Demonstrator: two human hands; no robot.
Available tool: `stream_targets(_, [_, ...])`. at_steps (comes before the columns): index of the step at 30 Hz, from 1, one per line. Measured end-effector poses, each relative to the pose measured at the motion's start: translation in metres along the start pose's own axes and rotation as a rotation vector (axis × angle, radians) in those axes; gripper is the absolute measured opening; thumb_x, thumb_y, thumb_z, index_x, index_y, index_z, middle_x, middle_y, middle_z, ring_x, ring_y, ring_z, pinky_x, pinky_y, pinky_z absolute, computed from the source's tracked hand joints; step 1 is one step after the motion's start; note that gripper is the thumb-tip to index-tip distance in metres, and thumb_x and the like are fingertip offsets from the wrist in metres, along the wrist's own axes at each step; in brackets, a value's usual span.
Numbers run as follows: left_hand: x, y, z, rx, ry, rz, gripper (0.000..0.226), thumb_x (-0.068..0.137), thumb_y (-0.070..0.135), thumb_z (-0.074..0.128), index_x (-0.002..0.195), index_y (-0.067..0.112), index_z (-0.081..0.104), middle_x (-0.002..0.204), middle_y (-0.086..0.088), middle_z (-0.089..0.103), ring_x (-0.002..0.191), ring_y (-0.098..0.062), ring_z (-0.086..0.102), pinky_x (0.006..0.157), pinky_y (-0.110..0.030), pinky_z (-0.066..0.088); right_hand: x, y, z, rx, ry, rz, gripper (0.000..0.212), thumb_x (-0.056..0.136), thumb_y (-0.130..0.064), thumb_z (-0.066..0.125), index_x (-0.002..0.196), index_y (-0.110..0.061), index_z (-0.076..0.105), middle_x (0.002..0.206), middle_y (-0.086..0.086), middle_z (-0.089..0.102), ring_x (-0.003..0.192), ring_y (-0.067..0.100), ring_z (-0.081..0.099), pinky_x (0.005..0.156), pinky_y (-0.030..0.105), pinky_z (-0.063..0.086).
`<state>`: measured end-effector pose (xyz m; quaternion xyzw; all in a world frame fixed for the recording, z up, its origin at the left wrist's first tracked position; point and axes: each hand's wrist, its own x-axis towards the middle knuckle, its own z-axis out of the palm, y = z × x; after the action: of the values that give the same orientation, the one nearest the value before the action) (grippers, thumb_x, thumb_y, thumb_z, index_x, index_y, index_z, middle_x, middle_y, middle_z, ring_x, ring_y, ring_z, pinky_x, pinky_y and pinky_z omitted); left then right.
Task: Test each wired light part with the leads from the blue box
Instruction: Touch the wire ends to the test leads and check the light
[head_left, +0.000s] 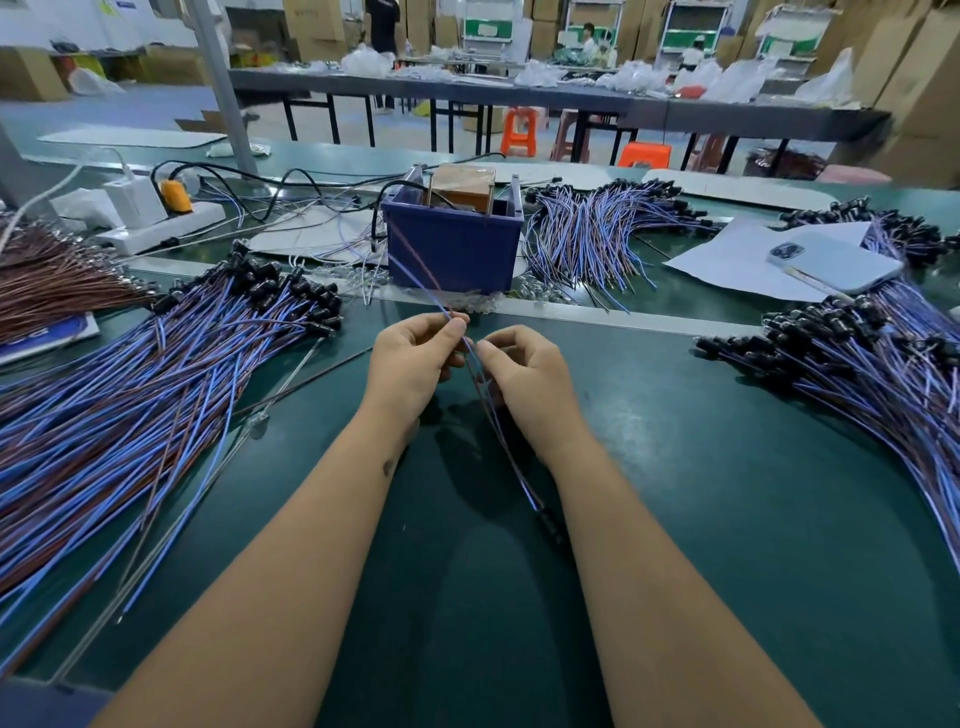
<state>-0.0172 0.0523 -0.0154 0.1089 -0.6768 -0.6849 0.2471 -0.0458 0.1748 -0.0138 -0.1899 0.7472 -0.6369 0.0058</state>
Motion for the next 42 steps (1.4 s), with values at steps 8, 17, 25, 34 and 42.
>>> stream_targets(8, [-0.002, -0.003, 0.001, 0.044, -0.137, -0.001, 0.005, 0.089, 0.008, 0.067, 0.09, 0.004, 0.07, 0.077, -0.01, 0.07, 0.06, -0.008, 0.062, 0.059, -0.017, 0.05, 0.002, 0.005, 0.001, -0.063, -0.062, 0.019, 0.022, 0.084, -0.005, 0.068, 0.073, -0.024, 0.063, 0.07, 0.001, 0.069, 0.062, 0.009, 0.062, 0.065, 0.029, 0.052])
stream_targets(17, [-0.002, -0.004, -0.003, 0.102, 0.077, 0.084, 0.015, 0.091, 0.015, 0.066, 0.078, 0.021, 0.068, 0.054, 0.009, 0.061, 0.048, -0.002, 0.053, 0.051, -0.014, 0.045, 0.002, 0.001, -0.004, 0.099, 0.069, 0.073, 0.018, 0.09, -0.005, 0.061, 0.078, -0.019, 0.063, 0.067, 0.002, 0.063, 0.057, 0.008, 0.056, 0.057, 0.019, 0.046])
stream_targets(25, [0.002, -0.003, -0.007, 0.126, 0.236, 0.071, 0.015, 0.092, 0.014, 0.061, 0.081, 0.022, 0.066, 0.062, 0.003, 0.06, 0.047, 0.0, 0.051, 0.052, -0.015, 0.045, 0.004, 0.0, -0.006, 0.133, 0.162, 0.11, 0.014, 0.093, -0.009, 0.059, 0.084, -0.018, 0.064, 0.068, 0.002, 0.061, 0.053, 0.008, 0.051, 0.049, 0.014, 0.043])
stream_targets(34, [0.005, -0.002, -0.009, 0.099, 0.293, 0.045, 0.009, 0.093, 0.014, 0.06, 0.09, 0.015, 0.068, 0.065, 0.003, 0.061, 0.048, 0.001, 0.052, 0.052, -0.014, 0.045, 0.012, 0.005, -0.004, 0.031, 0.199, 0.135, 0.012, 0.091, -0.01, 0.061, 0.083, -0.017, 0.066, 0.064, -0.002, 0.061, 0.039, 0.0, 0.049, 0.052, 0.02, 0.044])
stream_targets(42, [0.008, -0.002, -0.009, 0.082, 0.28, 0.006, 0.014, 0.092, 0.014, 0.061, 0.081, 0.02, 0.068, 0.061, 0.004, 0.059, 0.05, -0.004, 0.051, 0.055, -0.019, 0.046, 0.018, 0.007, 0.0, -0.025, 0.209, 0.174, 0.015, 0.088, -0.01, 0.061, 0.079, -0.02, 0.066, 0.059, -0.004, 0.06, 0.038, 0.002, 0.051, 0.052, 0.024, 0.048])
